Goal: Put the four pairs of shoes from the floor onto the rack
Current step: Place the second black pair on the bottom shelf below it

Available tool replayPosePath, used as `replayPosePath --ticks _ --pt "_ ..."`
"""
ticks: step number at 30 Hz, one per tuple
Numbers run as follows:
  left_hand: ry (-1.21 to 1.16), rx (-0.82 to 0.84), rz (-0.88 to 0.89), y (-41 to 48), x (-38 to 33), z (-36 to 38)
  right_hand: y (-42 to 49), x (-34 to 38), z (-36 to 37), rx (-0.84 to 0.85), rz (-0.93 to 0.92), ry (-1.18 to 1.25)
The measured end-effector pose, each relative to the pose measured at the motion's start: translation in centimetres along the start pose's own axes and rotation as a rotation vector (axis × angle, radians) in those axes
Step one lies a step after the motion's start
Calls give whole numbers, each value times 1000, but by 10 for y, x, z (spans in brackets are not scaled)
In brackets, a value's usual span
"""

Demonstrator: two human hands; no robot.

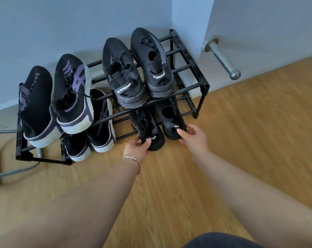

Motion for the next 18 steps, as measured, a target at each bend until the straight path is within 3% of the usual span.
replayPosePath --ticks 11,18 --pt "113 -62 22 40 -41 12 63 39 17 -5 -99 -151" --pt "175 -68 35 45 -53 23 63 26 18 -11 -93 -97"
Point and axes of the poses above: each hand's wrist, its own y-axis towards the middle knuckle, its own z-axis out of the palm, x = y × z, the point moved 8 cm from there along y, towards the middle knuckle, and after that the axes turned 8 degrees about -y, right-handed, at the moved point
